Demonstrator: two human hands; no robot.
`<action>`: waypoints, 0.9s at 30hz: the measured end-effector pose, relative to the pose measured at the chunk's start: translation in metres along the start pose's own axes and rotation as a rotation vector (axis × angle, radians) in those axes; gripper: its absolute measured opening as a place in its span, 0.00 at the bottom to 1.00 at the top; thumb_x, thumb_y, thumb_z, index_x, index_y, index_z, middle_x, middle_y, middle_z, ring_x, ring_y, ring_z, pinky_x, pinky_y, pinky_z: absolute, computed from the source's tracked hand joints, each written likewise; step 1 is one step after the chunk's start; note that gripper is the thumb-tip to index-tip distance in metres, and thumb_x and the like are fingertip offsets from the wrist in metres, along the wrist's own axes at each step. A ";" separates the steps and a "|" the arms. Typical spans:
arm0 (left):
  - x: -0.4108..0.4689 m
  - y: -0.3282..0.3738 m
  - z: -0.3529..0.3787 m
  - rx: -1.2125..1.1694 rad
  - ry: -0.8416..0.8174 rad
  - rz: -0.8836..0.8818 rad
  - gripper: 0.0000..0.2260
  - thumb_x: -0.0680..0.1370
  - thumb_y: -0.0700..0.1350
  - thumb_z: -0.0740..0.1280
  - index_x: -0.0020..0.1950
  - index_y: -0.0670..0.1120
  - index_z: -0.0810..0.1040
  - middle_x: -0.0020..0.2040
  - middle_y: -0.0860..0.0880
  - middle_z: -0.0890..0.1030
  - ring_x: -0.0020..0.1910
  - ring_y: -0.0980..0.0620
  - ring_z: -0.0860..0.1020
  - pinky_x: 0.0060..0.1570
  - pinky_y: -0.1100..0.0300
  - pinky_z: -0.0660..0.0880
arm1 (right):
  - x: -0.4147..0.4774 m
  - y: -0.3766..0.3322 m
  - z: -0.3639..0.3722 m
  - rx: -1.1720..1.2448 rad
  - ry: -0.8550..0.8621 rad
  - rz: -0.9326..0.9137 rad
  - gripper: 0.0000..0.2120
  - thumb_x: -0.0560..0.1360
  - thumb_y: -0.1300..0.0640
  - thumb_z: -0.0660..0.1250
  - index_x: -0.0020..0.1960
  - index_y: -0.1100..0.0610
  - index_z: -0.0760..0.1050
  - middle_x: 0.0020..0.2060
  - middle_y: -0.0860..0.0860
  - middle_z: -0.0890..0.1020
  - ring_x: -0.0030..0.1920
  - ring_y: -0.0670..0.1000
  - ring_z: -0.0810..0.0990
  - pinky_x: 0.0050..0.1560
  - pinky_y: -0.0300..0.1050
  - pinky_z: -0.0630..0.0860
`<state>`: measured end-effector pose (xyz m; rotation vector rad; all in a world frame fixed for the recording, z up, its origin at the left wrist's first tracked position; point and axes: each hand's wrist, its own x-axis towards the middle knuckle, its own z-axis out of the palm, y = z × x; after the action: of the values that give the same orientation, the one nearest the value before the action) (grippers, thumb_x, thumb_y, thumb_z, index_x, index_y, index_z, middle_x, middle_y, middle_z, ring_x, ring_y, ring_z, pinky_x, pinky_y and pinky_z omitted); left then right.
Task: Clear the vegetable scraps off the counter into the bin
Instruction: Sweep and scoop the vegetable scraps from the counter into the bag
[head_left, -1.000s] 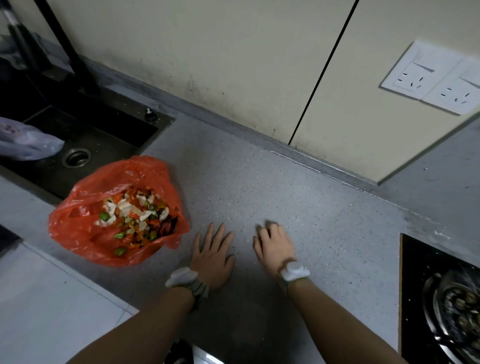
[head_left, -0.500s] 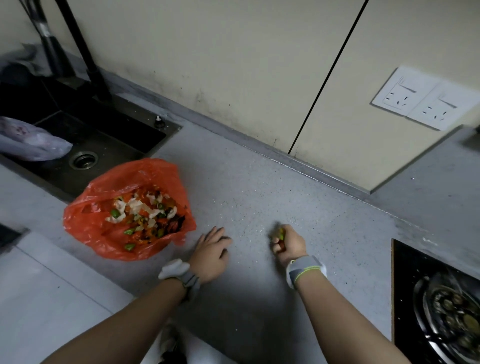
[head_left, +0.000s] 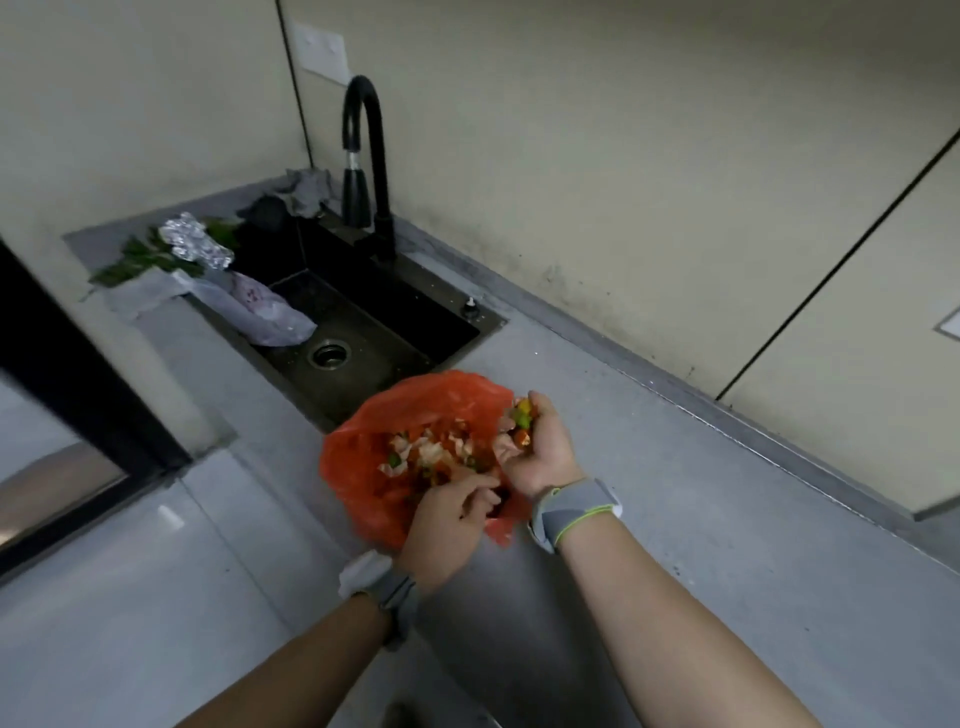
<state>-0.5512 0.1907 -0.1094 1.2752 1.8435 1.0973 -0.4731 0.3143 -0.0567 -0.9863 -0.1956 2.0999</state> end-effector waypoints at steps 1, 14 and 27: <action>0.002 -0.001 -0.012 -0.021 0.052 -0.047 0.13 0.80 0.40 0.61 0.55 0.53 0.82 0.47 0.59 0.83 0.49 0.59 0.80 0.55 0.59 0.76 | 0.006 0.009 0.016 -0.052 0.002 -0.032 0.16 0.81 0.52 0.60 0.35 0.54 0.69 0.25 0.48 0.69 0.22 0.46 0.69 0.17 0.36 0.60; 0.044 -0.011 -0.075 -0.347 0.125 -0.413 0.13 0.83 0.44 0.55 0.45 0.49 0.78 0.45 0.48 0.82 0.42 0.53 0.79 0.40 0.61 0.73 | 0.027 0.082 0.048 -1.113 0.098 -0.680 0.11 0.78 0.58 0.64 0.38 0.50 0.78 0.32 0.45 0.80 0.34 0.45 0.77 0.44 0.49 0.77; 0.083 0.030 -0.095 -1.470 0.234 -0.557 0.13 0.66 0.32 0.77 0.50 0.35 0.83 0.59 0.45 0.81 0.59 0.55 0.79 0.59 0.66 0.74 | -0.017 0.108 0.069 -1.347 -0.130 -0.683 0.17 0.83 0.56 0.57 0.69 0.51 0.76 0.69 0.48 0.77 0.70 0.45 0.72 0.75 0.42 0.62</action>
<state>-0.6466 0.2479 -0.0428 -0.2086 0.8677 1.7024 -0.5796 0.2416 -0.0466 -1.1971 -1.8725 1.2068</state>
